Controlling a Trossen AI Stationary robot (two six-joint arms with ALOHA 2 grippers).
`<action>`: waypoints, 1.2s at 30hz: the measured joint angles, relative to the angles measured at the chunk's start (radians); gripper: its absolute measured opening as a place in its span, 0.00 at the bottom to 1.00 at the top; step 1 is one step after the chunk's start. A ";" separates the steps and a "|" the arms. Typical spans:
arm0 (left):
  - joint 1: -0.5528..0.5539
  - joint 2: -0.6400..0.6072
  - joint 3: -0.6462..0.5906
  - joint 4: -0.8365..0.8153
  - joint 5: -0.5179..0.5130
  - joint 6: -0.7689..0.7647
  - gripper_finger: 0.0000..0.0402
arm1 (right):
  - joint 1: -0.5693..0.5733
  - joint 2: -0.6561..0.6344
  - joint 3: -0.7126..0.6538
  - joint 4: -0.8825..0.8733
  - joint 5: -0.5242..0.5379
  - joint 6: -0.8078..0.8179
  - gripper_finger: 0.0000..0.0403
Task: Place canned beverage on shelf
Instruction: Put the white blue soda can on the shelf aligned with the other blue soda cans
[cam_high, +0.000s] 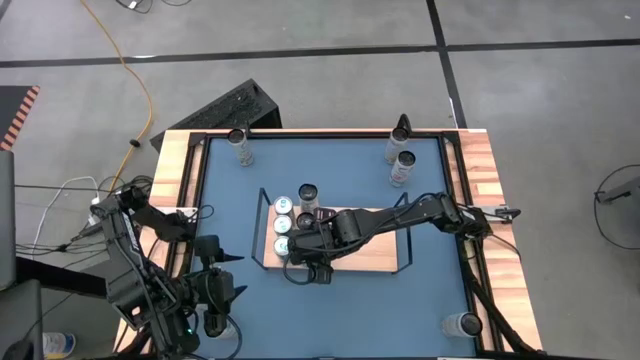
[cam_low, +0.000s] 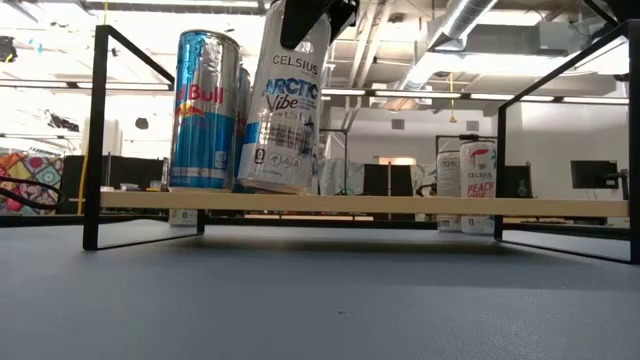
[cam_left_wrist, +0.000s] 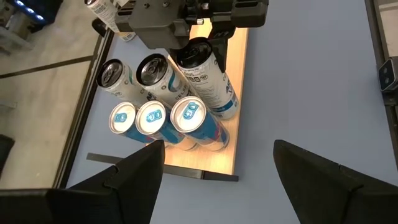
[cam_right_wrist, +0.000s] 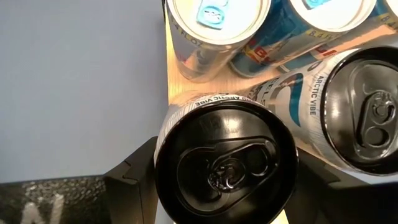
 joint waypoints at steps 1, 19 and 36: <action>0.000 0.000 0.000 0.000 0.000 0.000 0.71 | 0.002 0.000 0.000 0.000 0.000 -0.002 0.60; 0.000 0.000 0.000 0.001 -0.002 -0.001 0.71 | 0.006 0.007 -0.001 -0.028 -0.002 0.058 0.75; 0.000 0.000 0.000 0.000 -0.002 0.018 0.71 | 0.135 -0.093 0.002 -0.004 0.178 -0.350 0.75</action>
